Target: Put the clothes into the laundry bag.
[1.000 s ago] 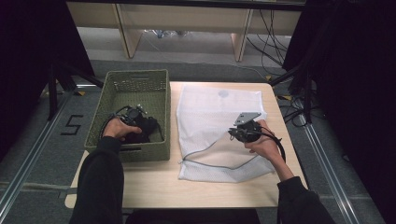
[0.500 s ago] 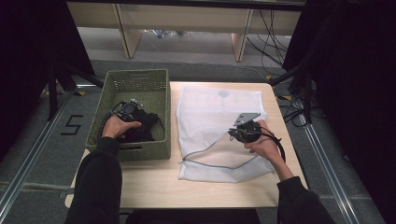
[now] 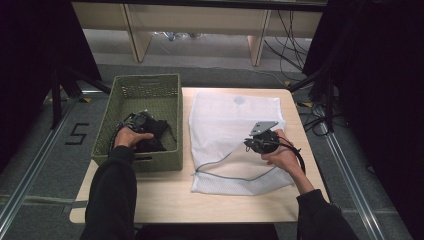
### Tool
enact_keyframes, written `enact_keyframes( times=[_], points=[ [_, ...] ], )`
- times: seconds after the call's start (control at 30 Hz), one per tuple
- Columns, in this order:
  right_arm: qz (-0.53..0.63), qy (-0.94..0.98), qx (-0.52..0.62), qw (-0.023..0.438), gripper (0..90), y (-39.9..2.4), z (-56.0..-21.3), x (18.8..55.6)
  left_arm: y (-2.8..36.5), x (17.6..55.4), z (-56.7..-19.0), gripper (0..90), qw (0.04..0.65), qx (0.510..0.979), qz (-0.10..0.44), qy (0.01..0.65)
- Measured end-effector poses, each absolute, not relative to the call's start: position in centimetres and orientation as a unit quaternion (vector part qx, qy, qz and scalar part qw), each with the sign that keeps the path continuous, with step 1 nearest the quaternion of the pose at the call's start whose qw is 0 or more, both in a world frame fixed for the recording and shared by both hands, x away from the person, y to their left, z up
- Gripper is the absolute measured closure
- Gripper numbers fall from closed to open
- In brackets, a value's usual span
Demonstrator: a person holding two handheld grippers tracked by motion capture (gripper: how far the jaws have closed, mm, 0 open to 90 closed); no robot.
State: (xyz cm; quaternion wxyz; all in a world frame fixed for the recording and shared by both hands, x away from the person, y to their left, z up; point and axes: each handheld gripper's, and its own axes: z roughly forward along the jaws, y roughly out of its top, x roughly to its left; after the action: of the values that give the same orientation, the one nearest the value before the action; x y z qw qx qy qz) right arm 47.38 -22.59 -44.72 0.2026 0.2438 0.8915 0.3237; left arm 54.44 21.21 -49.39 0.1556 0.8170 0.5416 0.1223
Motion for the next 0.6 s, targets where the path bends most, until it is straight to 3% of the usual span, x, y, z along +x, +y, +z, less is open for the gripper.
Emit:
enact_keyframes(
  times=[0.13,0.2,0.37,0.47,0.6],
  points=[
    [0.323,0.891,0.244,0.204,88.8,-22.6,-44.7,47.3,21.2,54.4,-49.5,0.0,0.156,0.815,0.122,0.545],
    [0.324,0.891,0.243,0.203,88.7,-22.6,-44.6,47.3,21.1,54.3,-49.3,4.1,0.152,0.814,0.123,0.547],
    [0.325,0.891,0.247,0.201,88.8,-22.6,-44.6,47.3,21.3,54.0,-48.3,36.3,0.15,0.818,0.117,0.542],
    [0.324,0.891,0.244,0.203,88.9,-22.6,-44.6,47.3,22.0,54.1,-47.8,51.0,0.158,0.834,0.115,0.517],
    [0.326,0.891,0.242,0.203,89.0,-22.6,-44.6,47.4,22.1,53.8,-47.3,59.2,0.174,0.831,0.116,0.516]
  ],
)
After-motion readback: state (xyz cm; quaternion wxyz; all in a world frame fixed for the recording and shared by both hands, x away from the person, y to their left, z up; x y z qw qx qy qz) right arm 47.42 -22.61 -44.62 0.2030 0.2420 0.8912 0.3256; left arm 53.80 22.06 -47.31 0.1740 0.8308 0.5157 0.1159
